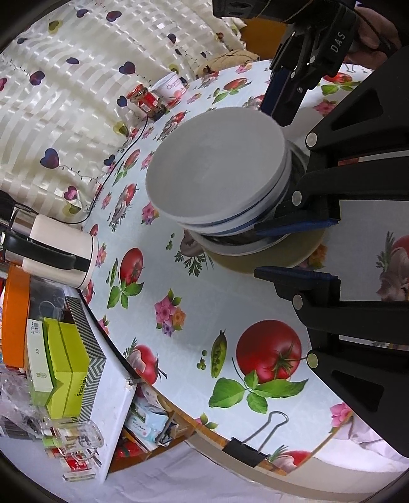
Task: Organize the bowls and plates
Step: 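Lower the bowl stack onto the beige plates and open the left gripper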
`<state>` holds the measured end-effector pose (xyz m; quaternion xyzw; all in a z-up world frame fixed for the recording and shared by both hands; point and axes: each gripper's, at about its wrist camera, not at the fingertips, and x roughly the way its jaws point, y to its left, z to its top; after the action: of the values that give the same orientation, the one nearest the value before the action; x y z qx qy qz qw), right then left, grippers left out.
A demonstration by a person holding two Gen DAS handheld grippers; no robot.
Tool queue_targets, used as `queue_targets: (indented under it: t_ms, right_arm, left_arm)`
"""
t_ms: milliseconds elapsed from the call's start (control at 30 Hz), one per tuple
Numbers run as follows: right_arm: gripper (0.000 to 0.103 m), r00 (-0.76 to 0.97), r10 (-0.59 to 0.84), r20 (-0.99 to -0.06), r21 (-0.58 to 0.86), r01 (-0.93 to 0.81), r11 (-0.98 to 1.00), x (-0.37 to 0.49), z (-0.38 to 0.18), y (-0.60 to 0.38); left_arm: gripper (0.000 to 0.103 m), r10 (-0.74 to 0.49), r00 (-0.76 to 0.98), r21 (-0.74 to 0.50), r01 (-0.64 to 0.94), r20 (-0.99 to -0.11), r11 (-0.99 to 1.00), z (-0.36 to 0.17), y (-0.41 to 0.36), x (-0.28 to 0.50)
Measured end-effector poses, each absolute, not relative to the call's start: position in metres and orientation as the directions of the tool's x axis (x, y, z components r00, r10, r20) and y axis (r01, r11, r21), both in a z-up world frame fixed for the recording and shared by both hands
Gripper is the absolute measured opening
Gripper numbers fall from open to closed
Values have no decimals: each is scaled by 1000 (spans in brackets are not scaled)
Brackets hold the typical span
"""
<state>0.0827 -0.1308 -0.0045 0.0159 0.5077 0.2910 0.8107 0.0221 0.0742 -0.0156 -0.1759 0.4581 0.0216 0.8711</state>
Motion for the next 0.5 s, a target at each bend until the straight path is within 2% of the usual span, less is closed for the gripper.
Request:
queue_targets:
  t_ms: [500]
  right_arm:
    - [49,348,470,-811,264,-499,826,53,7,-122]
  left_arm:
    - [21,-73,592,-209,-165,-802,964,-7,49,0]
